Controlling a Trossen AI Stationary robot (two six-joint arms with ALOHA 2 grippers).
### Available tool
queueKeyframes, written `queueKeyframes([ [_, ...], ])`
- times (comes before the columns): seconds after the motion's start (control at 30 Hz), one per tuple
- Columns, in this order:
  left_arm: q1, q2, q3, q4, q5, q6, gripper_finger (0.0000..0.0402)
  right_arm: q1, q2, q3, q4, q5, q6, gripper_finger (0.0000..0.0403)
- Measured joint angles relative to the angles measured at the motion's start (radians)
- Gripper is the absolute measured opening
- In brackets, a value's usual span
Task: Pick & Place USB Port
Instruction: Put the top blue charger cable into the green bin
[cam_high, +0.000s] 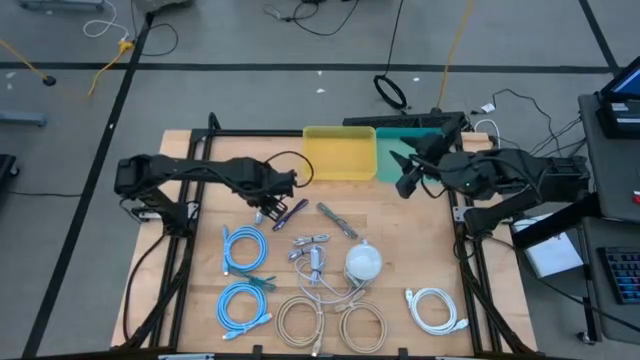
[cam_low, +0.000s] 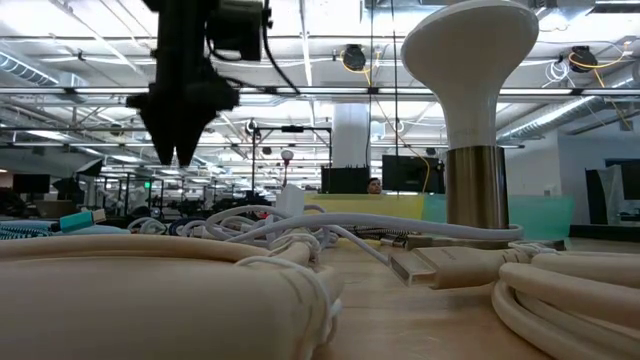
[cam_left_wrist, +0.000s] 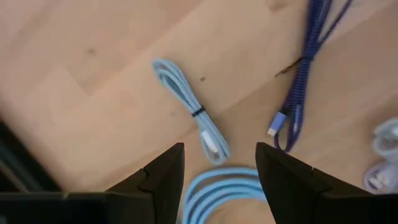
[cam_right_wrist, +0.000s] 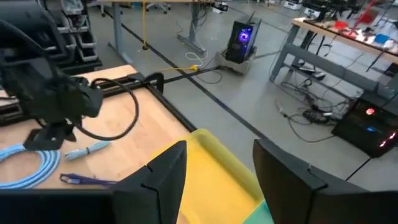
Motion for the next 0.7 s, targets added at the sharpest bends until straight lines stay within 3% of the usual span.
queueKeyframes([
  [0.27, 0.041, -0.006, -0.146, 0.135, -0.019, -0.046, 0.0198, 0.000, 0.001, -0.031, 0.016, -0.043, 0.025, 0.0180],
  [0.7, 0.117, -0.008, -0.371, 0.412, 0.041, -0.050, 0.0195, 0.000, 0.001, -0.090, 0.132, -0.144, 0.009, 0.0180],
])
